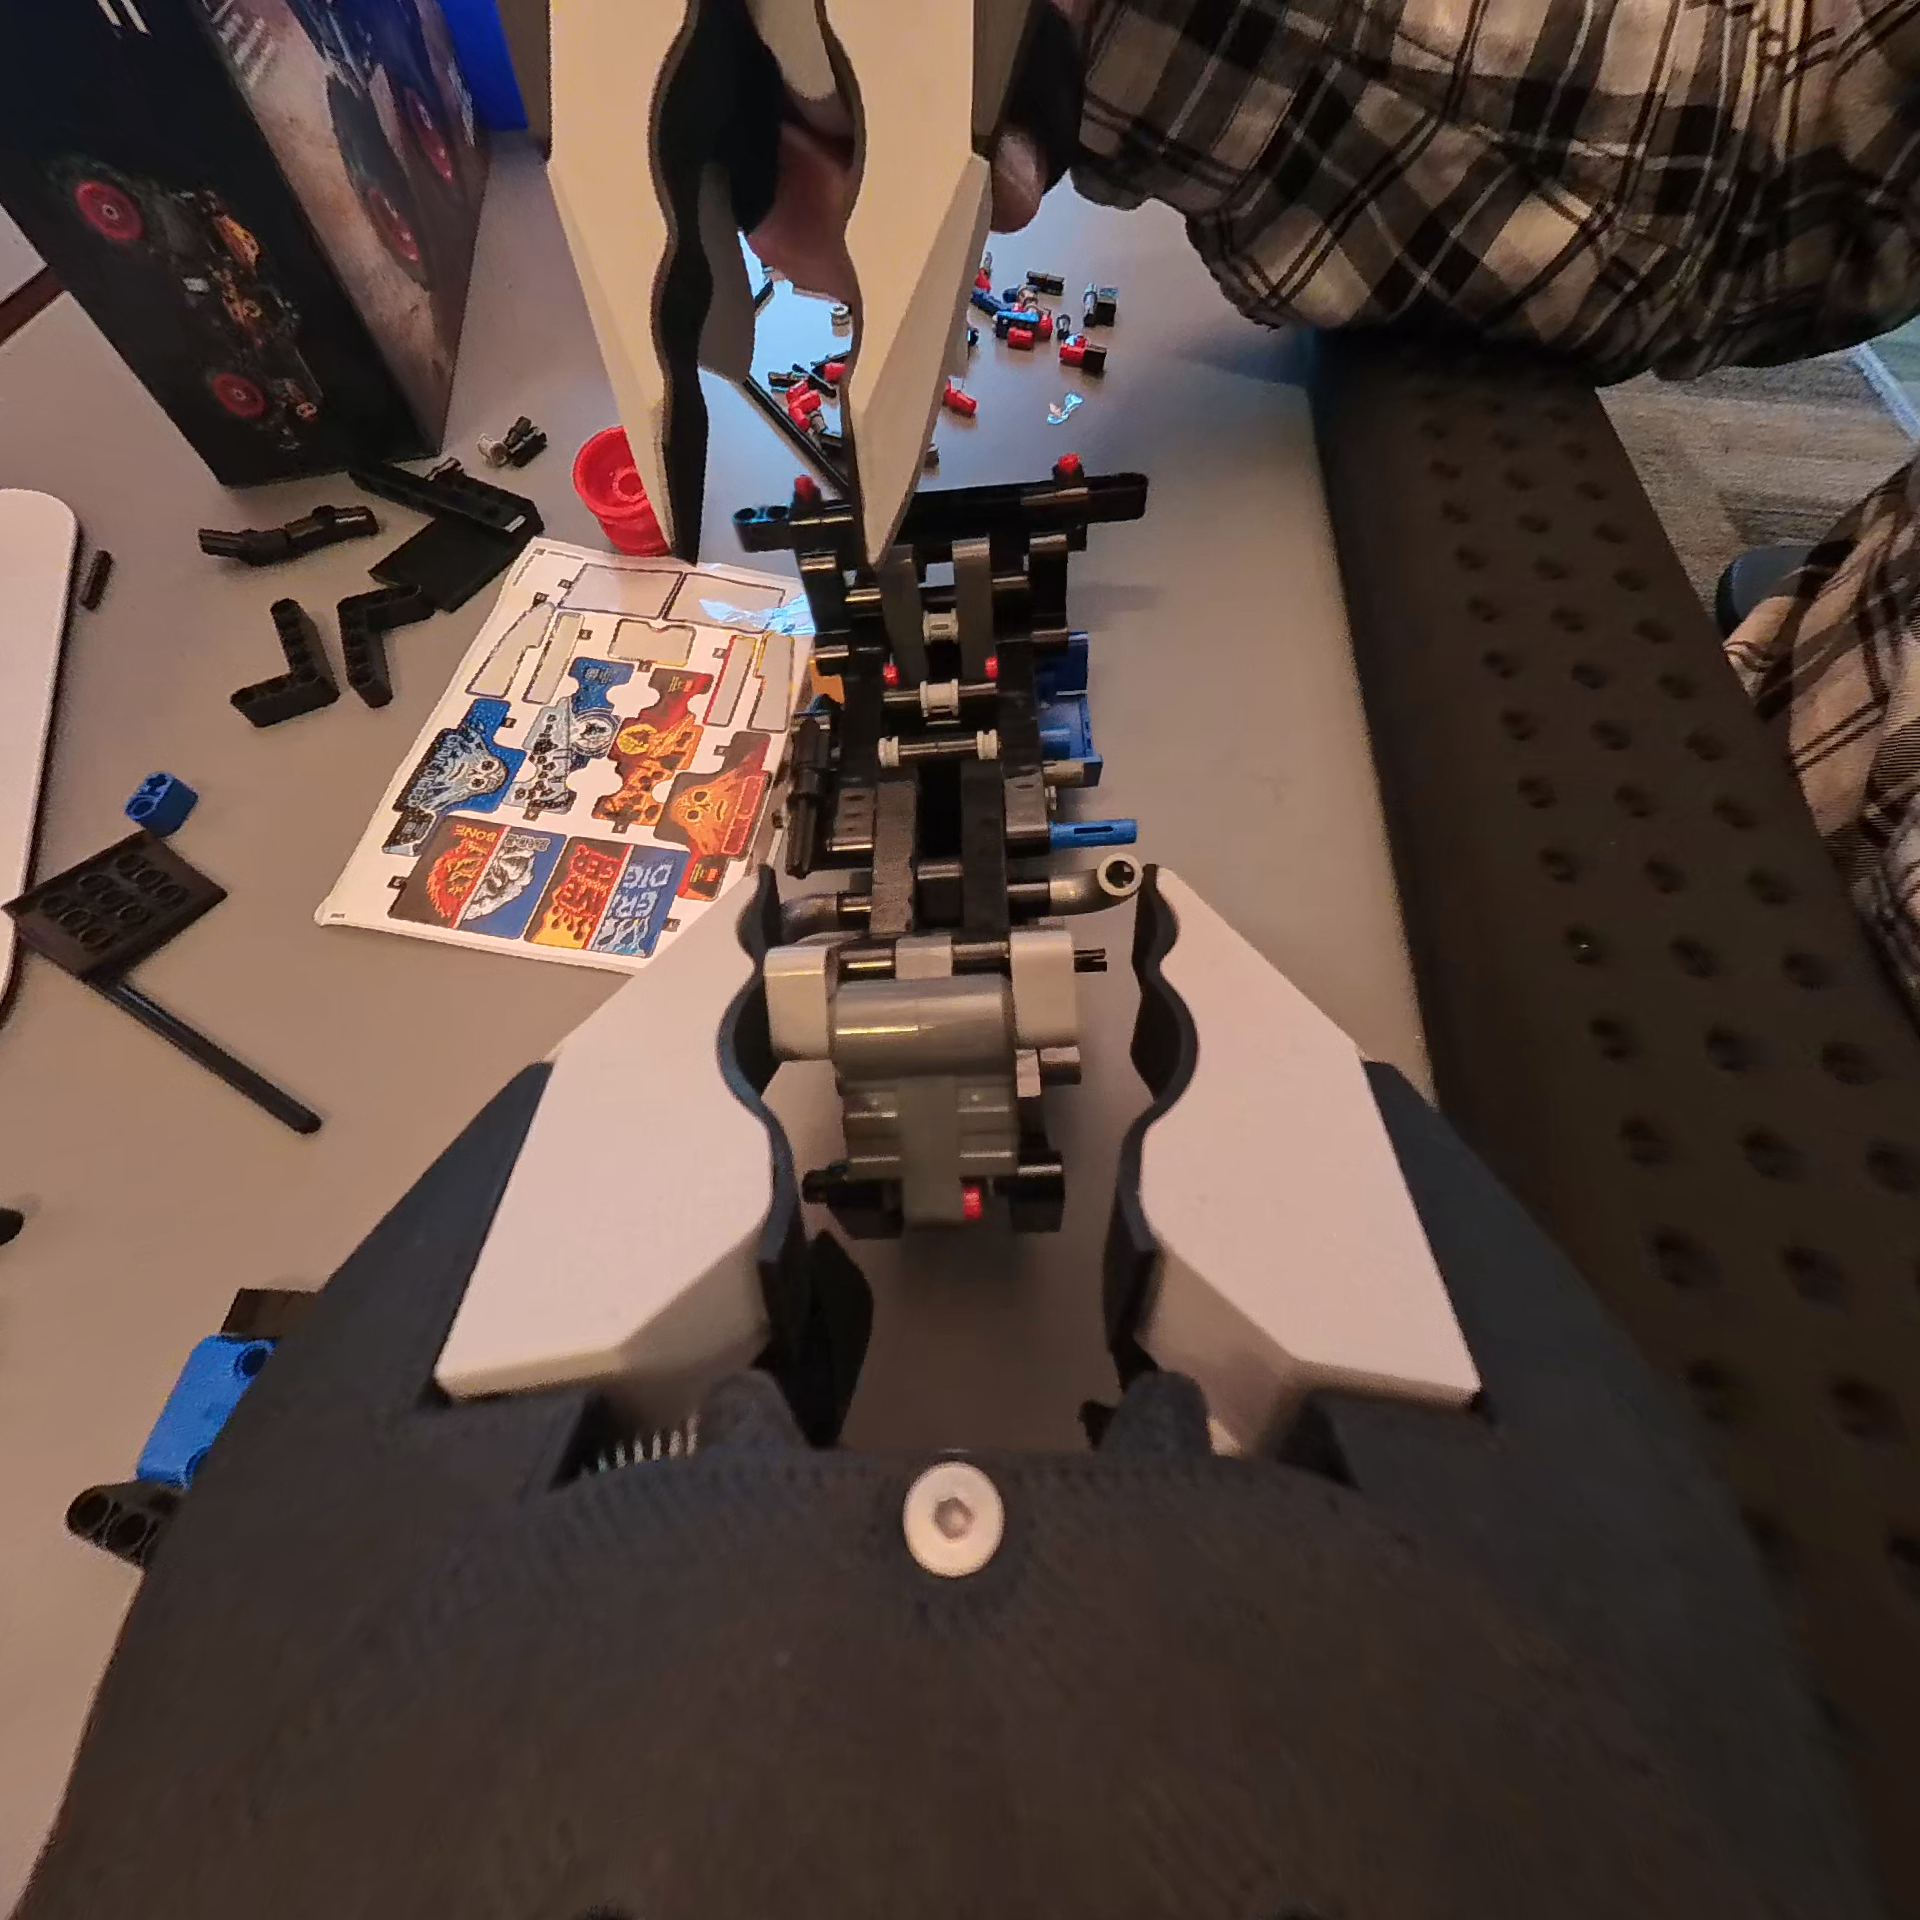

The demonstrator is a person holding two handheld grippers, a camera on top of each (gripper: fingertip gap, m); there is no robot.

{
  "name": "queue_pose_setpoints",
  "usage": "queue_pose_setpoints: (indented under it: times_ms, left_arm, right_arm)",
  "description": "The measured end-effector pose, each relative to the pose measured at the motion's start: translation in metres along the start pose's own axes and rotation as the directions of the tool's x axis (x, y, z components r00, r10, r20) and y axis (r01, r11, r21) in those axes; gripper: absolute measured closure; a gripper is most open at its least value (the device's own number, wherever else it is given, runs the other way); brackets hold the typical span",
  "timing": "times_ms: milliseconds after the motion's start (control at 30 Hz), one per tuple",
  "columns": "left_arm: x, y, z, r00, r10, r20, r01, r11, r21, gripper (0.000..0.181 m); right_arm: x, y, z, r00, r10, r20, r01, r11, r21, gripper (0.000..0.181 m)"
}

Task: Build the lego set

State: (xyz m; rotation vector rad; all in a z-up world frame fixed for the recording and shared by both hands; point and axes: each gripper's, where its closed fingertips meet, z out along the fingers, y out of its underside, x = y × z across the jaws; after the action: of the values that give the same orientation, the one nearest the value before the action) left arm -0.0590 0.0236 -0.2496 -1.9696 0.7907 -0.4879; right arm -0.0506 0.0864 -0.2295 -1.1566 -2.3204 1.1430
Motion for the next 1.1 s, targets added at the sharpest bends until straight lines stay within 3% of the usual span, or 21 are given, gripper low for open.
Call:
queue_pose_setpoints:
  times_ms: [767,1100]
  left_arm:
    - [0.003,-0.001,-0.006,1.000,-0.001,-0.001,0.001,1.000,0.012,0.108]
    - [0.004,0.001,-0.011,1.000,-0.003,-0.004,0.003,1.000,0.007,0.115]
  right_arm:
    - [0.005,-0.002,-0.006,1.000,0.002,-0.027,-0.001,1.000,0.017,0.149]
    - [0.006,0.000,-0.005,1.000,0.008,-0.027,-0.007,1.000,0.015,0.150]
